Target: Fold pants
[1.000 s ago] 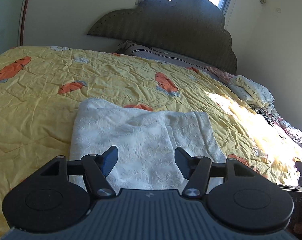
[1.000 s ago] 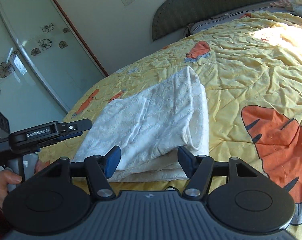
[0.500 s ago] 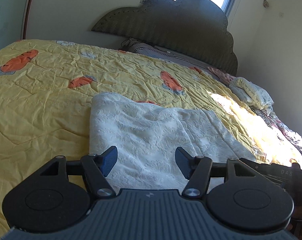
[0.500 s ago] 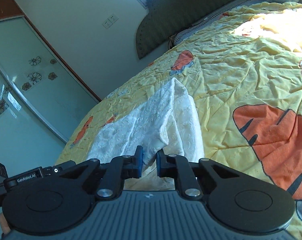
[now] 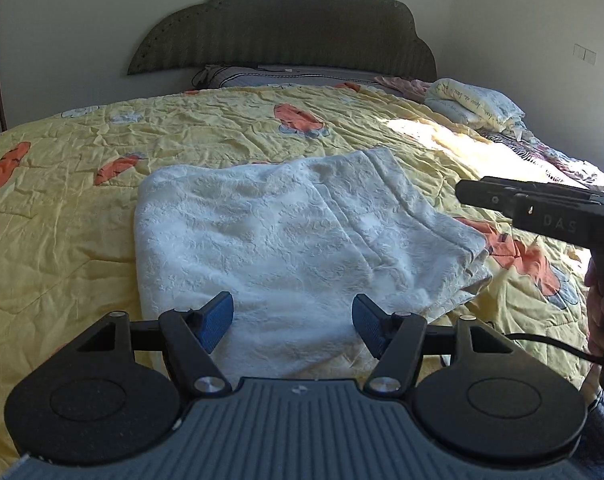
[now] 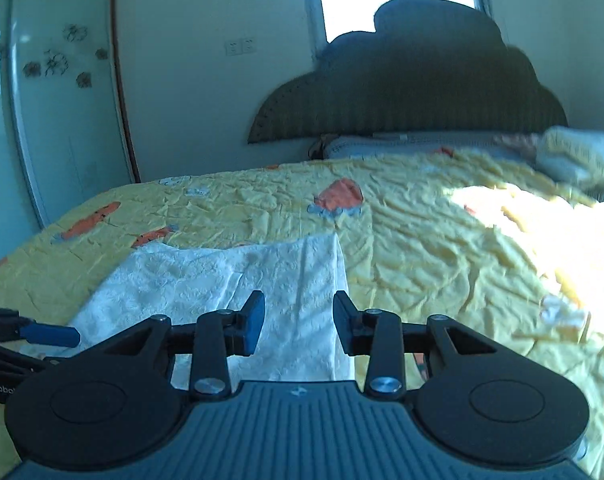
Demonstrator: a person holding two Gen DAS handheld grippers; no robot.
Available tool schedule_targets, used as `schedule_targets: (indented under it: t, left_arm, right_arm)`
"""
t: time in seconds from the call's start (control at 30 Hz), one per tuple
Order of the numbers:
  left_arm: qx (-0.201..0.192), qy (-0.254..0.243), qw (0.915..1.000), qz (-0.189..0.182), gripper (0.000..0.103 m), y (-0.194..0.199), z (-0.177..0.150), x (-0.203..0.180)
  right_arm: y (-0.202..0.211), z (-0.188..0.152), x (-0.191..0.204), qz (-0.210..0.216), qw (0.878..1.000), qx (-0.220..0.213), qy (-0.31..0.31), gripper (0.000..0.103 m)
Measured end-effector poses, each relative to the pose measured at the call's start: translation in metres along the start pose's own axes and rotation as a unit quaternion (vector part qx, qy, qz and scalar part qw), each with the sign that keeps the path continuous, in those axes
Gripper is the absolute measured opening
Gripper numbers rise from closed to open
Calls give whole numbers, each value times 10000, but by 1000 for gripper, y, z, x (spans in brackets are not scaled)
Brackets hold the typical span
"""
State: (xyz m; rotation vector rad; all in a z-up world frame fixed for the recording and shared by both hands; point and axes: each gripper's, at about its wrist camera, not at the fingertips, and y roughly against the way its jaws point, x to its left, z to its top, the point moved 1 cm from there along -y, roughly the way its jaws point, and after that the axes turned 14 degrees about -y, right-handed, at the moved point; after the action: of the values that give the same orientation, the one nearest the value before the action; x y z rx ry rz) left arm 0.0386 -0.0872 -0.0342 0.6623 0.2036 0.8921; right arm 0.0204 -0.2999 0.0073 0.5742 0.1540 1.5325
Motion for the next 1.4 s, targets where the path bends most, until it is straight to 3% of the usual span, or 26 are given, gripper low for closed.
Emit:
schedule_targets:
  t: [0.1,0.17,0.27,0.37,0.43,0.63,0.73,0.87,1.07,1.27,1.4]
  left_arm:
    - [-101,249,9995,177,71,2,0,4]
    - [24,459,9986,266,74,-1,-1,10]
    - [212,375,9990,144,73,-6,-5,6]
    - [98,-124,9990,407,74,-2,-1,-13]
    - [77,18,9986,525,76,-4,4,-13]
    - [159,407,9963,736,78,-9,15,-6]
    - [229,552,9949,811,79,-10,14,-4]
    - [288,649,9930,941,80,-9,13,-4]
    - [375,631,9929,932,80,-8,12,-7]
    - [166,545,9928,1053,84,-1,16,7]
    - [29,668,9930,975,92,-2,19,45]
  right_arm:
    - [-18,-10,-4,237,9974,658,-193,36]
    - [-24,-19,-14,46,9960,864,-236,35]
    - [-15,-20,-18,-148,9965,810,-164,35]
    - [-6,-13,-10,153,9973,715,-88,37]
    - [-9,-15,-3,228,9967,777,107,37]
    - [-15,-28,1,-268,9936,899,627,36]
    - [-5,-23,5,-163,9951,767,607,38]
    - [-2,-25,17,-8,9937,742,840,53]
    - [-7,-34,12,-56,9911,991,883,53]
    - [-5,-11,-10,150,9960,840,259,54]
    - [-28,9,-50,341,9945,828,-543,64]
